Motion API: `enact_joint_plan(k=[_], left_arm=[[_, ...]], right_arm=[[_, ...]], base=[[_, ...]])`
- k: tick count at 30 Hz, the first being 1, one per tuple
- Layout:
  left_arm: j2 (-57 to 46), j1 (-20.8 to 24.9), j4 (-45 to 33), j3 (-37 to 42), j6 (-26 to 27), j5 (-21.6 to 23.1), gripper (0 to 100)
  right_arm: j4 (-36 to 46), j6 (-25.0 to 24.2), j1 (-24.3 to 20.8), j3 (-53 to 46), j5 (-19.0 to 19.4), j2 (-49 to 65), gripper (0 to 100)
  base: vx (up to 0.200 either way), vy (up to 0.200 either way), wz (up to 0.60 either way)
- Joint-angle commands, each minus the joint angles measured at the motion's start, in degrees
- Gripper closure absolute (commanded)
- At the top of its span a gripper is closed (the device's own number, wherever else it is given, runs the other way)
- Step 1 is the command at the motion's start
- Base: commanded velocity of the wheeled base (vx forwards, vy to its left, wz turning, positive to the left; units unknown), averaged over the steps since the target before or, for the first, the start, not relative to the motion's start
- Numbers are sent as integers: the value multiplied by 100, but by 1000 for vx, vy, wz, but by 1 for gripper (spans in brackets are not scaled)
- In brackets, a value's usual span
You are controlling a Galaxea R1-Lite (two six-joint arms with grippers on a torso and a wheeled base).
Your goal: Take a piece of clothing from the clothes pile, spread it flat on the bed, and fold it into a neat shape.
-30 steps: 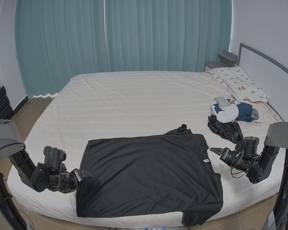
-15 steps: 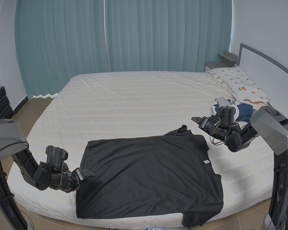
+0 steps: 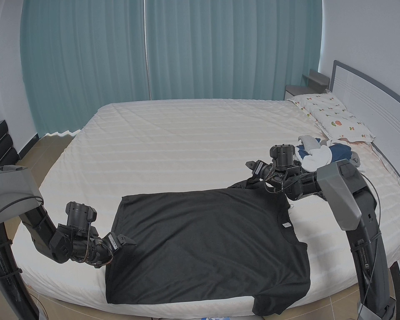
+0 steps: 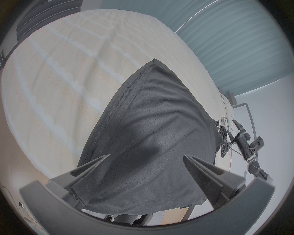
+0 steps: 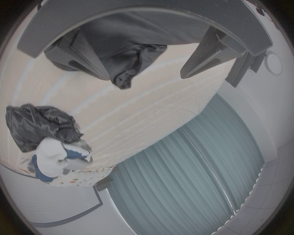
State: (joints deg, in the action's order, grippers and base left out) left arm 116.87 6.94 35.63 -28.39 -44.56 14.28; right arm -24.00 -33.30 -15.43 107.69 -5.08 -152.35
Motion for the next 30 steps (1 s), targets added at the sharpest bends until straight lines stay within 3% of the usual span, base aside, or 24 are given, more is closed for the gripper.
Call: enact_joint_plan(k=[1, 14, 15, 30], left_arm=[[46, 1, 5, 27, -18, 31, 0], [29, 18, 5, 62, -18, 31, 0], [29, 18, 5, 62, -18, 31, 0], [29, 27, 5, 71, -18, 31, 0]], right_arm=[[317, 35, 5, 690, -212, -911, 0], [265, 35, 163, 690, -221, -1016, 0], [265, 35, 163, 690, -230, -1016, 100], [388, 17, 243, 690, -371, -682, 100]], base=[[0, 0, 0], [0, 0, 0], [0, 0, 0], [0, 0, 0]])
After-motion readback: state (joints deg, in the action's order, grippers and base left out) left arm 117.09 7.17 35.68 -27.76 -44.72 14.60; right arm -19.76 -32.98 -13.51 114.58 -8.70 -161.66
